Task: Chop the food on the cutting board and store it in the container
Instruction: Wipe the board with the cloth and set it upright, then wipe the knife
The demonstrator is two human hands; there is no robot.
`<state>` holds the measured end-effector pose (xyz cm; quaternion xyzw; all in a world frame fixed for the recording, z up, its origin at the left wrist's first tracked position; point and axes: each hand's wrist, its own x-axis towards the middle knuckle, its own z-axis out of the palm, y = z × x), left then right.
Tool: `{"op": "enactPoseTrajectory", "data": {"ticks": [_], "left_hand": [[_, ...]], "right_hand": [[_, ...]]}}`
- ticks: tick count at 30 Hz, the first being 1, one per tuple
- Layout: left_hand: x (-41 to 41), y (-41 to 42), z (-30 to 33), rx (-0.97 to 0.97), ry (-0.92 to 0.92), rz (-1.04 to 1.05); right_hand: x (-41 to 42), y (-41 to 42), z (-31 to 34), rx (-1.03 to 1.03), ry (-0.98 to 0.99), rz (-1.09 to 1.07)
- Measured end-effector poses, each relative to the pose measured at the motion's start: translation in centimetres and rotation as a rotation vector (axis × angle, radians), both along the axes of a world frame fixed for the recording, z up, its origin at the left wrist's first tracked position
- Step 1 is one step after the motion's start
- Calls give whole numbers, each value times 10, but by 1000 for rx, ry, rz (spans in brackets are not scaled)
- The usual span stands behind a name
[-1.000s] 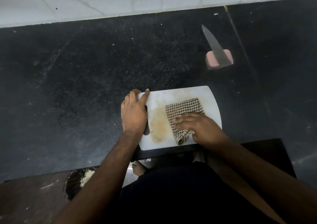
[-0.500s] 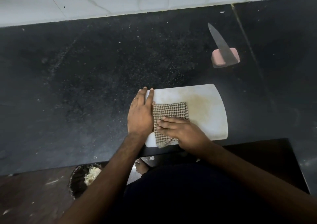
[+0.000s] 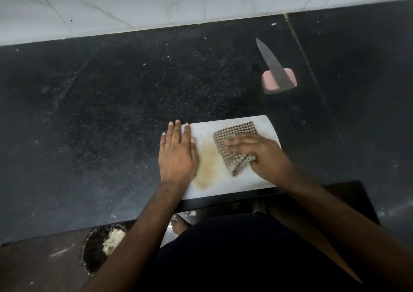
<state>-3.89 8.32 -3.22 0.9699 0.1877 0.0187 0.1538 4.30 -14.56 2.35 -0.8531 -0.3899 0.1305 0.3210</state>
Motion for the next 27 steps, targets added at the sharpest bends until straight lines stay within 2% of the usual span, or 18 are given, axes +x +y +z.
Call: {"op": "enactPoseTrajectory", "data": {"ticks": [3, 5, 9, 14, 19, 22, 24, 27], "left_hand": [[1, -14, 1, -86, -26, 64], [-1, -18, -1, -49, -36, 50], [1, -16, -4, 55, -24, -85], [-5, -22, -8, 9, -7, 24], [-6, -29, -6, 10, -1, 11], [-8, -32, -6, 42, 27, -12], [-8, -30, -7, 70, 37, -31], [-7, -28, -6, 69, 53, -38]], "right_hand": [[-16, 27, -12, -49, -51, -4], [-24, 33, -26, -140, -107, 91], [-14, 6, -29, -166, -176, 171], [-5, -40, -19, -171, -163, -50], [-21, -28, -10, -124, -87, -284], [-44, -12, -17, -78, -4, -116], [-55, -9, -24, -114, -70, 68], [-48, -20, -29, -96, -109, 109]]}}
